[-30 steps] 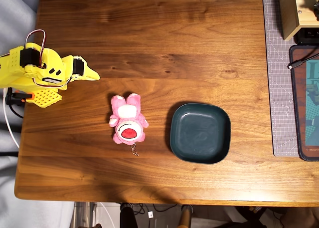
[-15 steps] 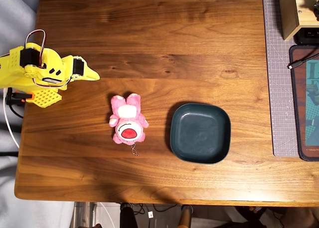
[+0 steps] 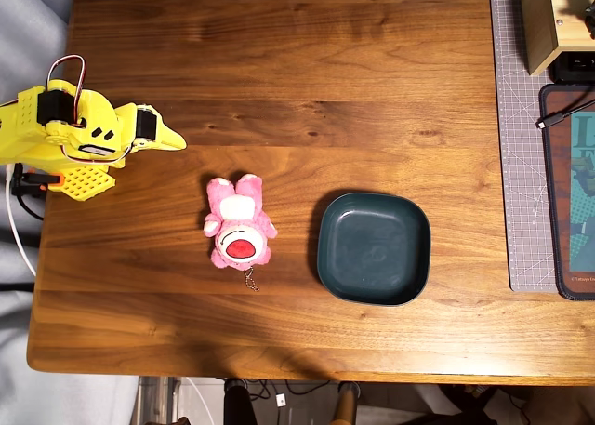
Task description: Grasp a strawberry bear and put it in the bin.
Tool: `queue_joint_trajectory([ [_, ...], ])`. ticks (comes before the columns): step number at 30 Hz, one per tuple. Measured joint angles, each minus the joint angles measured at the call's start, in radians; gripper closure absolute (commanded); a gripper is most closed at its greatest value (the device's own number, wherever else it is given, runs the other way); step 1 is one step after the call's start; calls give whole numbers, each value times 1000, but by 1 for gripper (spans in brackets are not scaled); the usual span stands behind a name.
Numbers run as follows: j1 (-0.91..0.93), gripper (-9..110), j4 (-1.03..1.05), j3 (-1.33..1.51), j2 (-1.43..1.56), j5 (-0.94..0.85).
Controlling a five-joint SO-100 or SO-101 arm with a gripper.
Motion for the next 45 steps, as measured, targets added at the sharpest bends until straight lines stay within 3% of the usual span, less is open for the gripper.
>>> queue_joint_trajectory([
  [45,6,101,0,0,0,0],
])
